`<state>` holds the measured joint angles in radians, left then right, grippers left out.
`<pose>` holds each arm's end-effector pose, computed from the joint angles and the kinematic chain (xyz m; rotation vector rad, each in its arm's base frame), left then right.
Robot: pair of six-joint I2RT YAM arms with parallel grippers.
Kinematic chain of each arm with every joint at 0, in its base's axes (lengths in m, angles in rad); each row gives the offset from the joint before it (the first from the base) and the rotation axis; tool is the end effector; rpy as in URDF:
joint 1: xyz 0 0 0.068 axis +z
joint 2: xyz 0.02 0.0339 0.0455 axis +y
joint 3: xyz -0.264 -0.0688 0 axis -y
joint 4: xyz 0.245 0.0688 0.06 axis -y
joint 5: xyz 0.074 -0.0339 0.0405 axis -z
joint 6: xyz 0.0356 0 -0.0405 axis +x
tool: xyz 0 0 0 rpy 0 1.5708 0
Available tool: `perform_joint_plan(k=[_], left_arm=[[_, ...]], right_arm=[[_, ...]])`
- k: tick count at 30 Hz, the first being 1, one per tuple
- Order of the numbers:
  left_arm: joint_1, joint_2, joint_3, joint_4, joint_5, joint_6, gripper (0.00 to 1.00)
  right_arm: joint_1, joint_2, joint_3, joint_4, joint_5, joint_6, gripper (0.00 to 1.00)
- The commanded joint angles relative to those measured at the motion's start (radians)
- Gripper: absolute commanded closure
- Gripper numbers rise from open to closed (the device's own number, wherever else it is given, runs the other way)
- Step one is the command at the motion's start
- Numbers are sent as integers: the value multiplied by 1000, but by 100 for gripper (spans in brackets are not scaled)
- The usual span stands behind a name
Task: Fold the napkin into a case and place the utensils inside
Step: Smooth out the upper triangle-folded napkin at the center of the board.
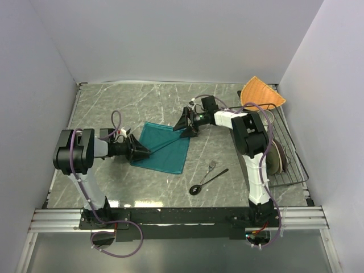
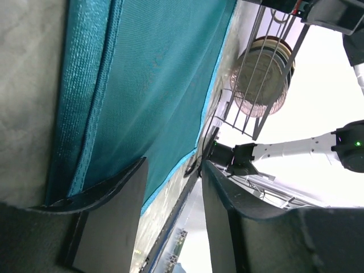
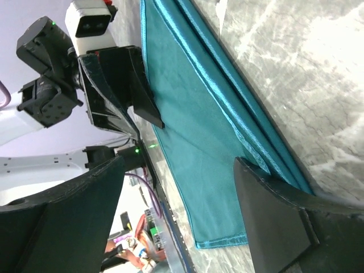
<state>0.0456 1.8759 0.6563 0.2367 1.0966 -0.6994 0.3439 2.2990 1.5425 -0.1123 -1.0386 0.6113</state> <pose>0.2911 -0.0184 0.0808 -0.4701 2.4487 -1.6565 0.4364 0.1889 0.1157 -0.1840 2.5284 1.6773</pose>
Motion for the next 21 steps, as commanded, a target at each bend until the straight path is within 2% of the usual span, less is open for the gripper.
perform_joint_plan(k=[1,5,10,15,18,21], left_arm=[[14,17,-7,-68,-41,72,48],[2,-110,11,-111,0,119,46],[-12,-280,77,-221,-4,247,45],[-12,-331,290,-482,-200,499,52],[-10,-294,374,-571,-312,579,58],[-19,-264,397,-640,-348,629,61]], right_arm=[[-22,24,-38,-61,77,-36,16],[-10,-22,-19,-61,51,-44,23],[7,-125,28,-128,23,-134,32],[3,-162,114,-226,48,-249,36],[0,-151,159,-288,115,-341,38],[0,-115,205,-334,201,-399,39]])
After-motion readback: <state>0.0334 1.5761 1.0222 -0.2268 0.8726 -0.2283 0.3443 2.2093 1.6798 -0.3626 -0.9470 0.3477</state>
